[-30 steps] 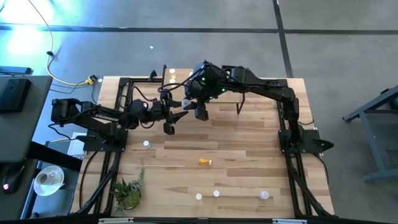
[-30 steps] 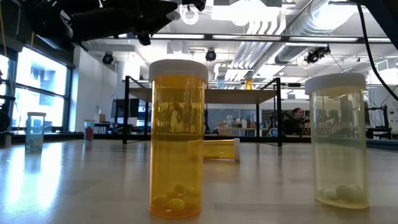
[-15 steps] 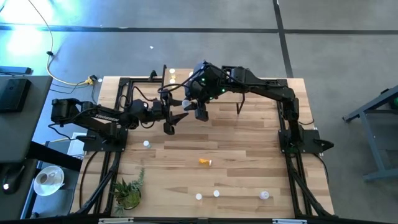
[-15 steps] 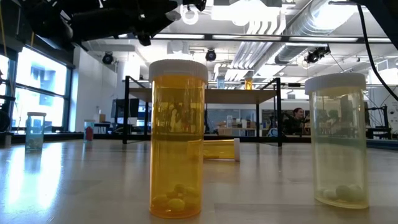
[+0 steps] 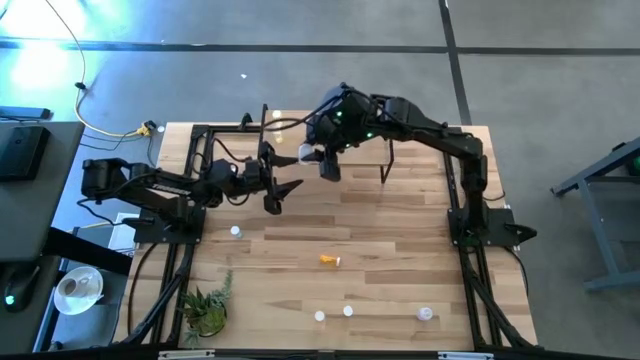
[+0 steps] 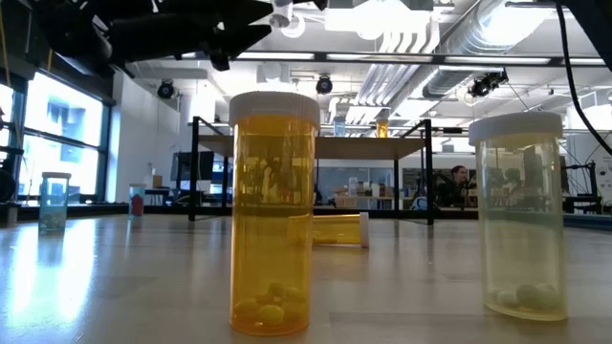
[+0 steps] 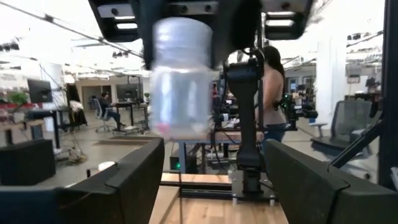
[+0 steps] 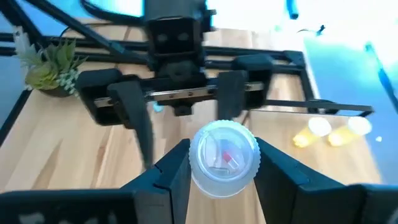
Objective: Pick and place medicine bottles onto shelf by color
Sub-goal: Put the top transparent pill bottle on the shelf aligned with the transparent pill bottle
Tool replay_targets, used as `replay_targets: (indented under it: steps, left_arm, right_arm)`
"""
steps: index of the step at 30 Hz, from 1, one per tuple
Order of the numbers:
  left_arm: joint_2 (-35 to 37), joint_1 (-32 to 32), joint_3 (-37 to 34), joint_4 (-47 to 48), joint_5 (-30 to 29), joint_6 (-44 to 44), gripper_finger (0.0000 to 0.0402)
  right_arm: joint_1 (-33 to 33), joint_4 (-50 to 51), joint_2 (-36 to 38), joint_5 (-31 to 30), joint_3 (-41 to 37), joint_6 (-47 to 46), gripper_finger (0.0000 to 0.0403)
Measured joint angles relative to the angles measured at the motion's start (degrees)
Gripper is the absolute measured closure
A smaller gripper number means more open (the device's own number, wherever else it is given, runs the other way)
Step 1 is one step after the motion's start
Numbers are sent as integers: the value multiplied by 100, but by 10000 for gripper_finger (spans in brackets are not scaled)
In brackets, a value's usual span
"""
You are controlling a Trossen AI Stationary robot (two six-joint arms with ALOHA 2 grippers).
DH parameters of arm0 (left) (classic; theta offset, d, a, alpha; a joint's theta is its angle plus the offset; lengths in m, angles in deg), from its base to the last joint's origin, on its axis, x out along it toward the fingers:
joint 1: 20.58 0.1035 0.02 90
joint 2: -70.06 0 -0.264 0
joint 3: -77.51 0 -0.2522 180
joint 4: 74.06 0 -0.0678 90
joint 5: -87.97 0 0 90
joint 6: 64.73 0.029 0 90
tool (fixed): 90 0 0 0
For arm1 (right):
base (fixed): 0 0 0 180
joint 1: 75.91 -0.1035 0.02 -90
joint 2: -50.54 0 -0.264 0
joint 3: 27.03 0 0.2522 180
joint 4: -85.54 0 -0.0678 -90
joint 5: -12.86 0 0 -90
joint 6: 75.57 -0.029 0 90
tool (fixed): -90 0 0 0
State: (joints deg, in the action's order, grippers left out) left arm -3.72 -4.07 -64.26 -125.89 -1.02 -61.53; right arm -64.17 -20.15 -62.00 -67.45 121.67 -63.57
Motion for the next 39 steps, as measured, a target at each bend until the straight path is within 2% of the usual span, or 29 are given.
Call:
replay_targets:
  steps: [10,15,22,29,35,39]
  left_arm:
    - [460,-3,-1,748,-40,240,135]
    - [812,-3,-2,1226,-38,240,135]
    - [1238,-3,-2,1809,-28,240,135]
    - [1597,-3,-2,2284,-66,242,135]
    - [1825,-3,-2,2479,-80,211,135]
    - [1862,-3,-3,2564,-81,197,135]
  right_arm:
    - [276,538,179,-15,-8,221,273]
    - [485,442,171,190,-535,309,273]
    - [789,-729,169,818,-1763,311,273]
    - [1073,-2120,165,841,-2663,196,273]
    - [1281,-2951,161,191,-3022,-84,273]
    - [1403,-3274,136,79,-3206,-296,273]
